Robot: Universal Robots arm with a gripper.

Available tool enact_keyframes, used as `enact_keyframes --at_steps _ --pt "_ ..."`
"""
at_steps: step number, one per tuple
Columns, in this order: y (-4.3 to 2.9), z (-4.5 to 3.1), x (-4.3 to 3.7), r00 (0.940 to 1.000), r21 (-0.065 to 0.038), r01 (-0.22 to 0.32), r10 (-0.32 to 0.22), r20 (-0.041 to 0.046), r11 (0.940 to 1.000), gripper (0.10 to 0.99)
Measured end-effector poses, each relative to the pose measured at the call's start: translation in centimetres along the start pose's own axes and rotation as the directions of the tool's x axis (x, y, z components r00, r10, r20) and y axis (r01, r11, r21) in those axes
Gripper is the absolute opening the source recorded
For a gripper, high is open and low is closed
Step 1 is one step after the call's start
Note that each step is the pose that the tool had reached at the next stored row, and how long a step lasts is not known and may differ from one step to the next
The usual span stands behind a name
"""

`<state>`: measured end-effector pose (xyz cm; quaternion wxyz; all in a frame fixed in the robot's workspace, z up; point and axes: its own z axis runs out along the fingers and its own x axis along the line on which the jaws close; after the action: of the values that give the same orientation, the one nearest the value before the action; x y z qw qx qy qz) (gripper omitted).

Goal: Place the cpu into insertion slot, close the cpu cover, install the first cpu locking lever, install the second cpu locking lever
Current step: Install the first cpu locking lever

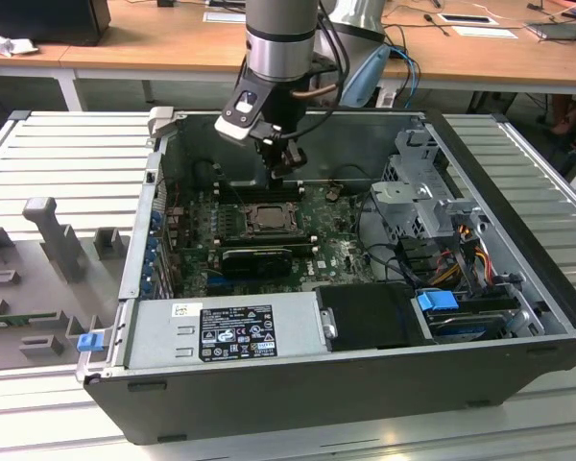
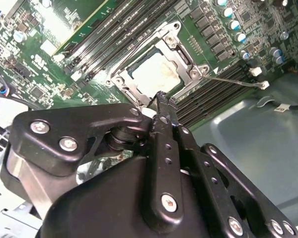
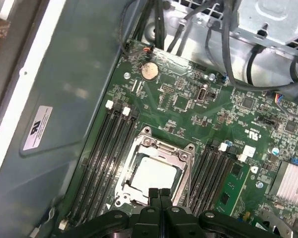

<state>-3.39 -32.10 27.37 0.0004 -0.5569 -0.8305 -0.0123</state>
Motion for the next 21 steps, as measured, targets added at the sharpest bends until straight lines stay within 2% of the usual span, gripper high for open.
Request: enact_keyframes --at_steps 7,21 --pt "0.0 0.01 0.0 0.9973 0.001 0.073 -0.073 -0.0014 0.9973 0.106" --pt "-0.05 0.02 -0.02 0.9919 0.002 0.127 -0.127 -0.0026 0.9919 0.106"
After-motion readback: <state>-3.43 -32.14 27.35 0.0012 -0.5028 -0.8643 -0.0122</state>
